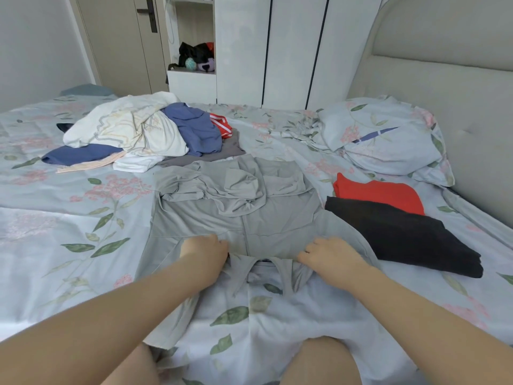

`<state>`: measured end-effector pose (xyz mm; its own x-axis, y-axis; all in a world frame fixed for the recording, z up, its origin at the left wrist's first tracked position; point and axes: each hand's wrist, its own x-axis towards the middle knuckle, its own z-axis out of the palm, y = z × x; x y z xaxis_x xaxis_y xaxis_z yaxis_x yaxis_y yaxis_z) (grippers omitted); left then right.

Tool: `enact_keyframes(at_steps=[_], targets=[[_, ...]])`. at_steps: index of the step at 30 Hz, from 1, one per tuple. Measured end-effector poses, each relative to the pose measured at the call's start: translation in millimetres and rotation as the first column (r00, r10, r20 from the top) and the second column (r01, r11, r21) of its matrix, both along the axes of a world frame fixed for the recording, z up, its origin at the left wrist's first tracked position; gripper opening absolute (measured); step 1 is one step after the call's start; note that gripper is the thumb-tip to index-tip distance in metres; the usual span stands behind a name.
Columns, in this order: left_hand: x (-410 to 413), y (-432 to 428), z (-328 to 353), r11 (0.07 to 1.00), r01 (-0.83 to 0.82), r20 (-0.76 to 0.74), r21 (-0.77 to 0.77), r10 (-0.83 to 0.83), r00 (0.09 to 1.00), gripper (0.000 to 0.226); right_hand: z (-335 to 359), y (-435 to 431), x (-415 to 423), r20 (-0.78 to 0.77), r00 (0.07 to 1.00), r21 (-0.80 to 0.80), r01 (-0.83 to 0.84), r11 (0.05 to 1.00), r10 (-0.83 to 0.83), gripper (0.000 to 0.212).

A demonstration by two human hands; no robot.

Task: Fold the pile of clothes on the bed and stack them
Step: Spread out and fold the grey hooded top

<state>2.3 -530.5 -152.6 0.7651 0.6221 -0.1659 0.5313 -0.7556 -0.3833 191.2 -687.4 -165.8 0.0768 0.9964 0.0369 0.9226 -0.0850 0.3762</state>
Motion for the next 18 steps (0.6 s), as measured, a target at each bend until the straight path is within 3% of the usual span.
enact_keyframes(at_steps=[3, 5, 7, 8, 9, 10, 11, 12, 13, 14, 15, 16, 18], targets=[[6.2, 9.0, 22.9, 0.997, -0.044, -0.034, 0.056, 0.046, 0.998, 0.035, 25.9, 15.2, -4.1, 0.011, 0.999, 0.068, 0.048, 0.997, -0.049, 0.048], [7.2, 13.0, 30.2, 0.996, -0.061, 0.023, 0.061, 0.059, 0.998, 0.035, 43.2, 26.4, -17.2, -0.014, 0.983, 0.033, 0.186, 0.982, -0.186, 0.044], [2.3, 22.8, 27.3, 0.989, -0.147, 0.099, -0.022, 0.149, 0.984, 0.034, 34.2, 34.4, -15.7, -0.165, 0.926, 0.046, 0.35, 0.935, -0.339, 0.018], [-0.9, 29.1, 22.5, 0.963, -0.226, 0.172, -0.147, 0.25, 0.953, 0.033, 32.7, 36.1, -16.8, -0.218, 0.867, -0.01, 0.456, 0.89, -0.447, 0.014], [-3.9, 37.2, 14.9, 0.889, -0.294, 0.26, -0.352, 0.395, 0.881, 0.03, 28.3, 37.4, -17.0, -0.3, 0.814, -0.037, 0.511, 0.859, -0.497, 0.022], [-7.5, 42.8, 9.6, 0.739, -0.308, 0.309, -0.6, 0.569, 0.763, 0.027, 20.4, 38.2, -16.0, -0.387, 0.769, -0.045, 0.535, 0.844, -0.509, 0.028], [-10.8, 42.8, 6.2, 0.495, -0.242, 0.272, -0.835, 0.753, 0.599, 0.03, 11.0, 38.9, -14.6, -0.503, 0.712, -0.038, 0.548, 0.836, -0.49, 0.032], [-12.7, 41.4, 1.3, 0.269, -0.14, 0.183, -0.953, 0.878, 0.442, 0.036, 1.8, 39.9, -14.2, -0.597, 0.66, -0.032, 0.548, 0.836, -0.455, 0.035], [-14.2, 40.8, -6.3, 0.177, -0.064, 0.145, -0.982, 0.927, 0.346, 0.036, -6.8, 40.6, -15.3, -0.664, 0.616, -0.037, 0.54, 0.841, -0.424, 0.038], [-14.2, 39.2, -14.4, 0.19, -0.028, 0.17, -0.981, 0.929, 0.329, 0.029, -13.8, 40.6, -17.5, -0.708, 0.583, -0.044, 0.527, 0.849, -0.399, 0.039], [-13.6, 34.5, -20.2, 0.262, -0.021, 0.237, -0.965, 0.901, 0.363, 0.021, -19.9, 40.4, -19.4, -0.74, 0.557, -0.047, 0.515, 0.856, -0.376, 0.036], [-13.8, 29.4, -26.1, 0.375, -0.013, 0.336, -0.927, 0.844, 0.418, 0.017, -23.1, 39.5, -21.9, -0.77, 0.536, -0.038, 0.501, 0.865, -0.345, 0.031], [-15.7, 22.0, -38.8, 0.619, -0.009, 0.512, -0.786, 0.658, 0.553, 0.035, -28.4, 36.2, -24.9, -0.794, 0.518, -0.018, 0.505, 0.863, -0.319, 0.03]])
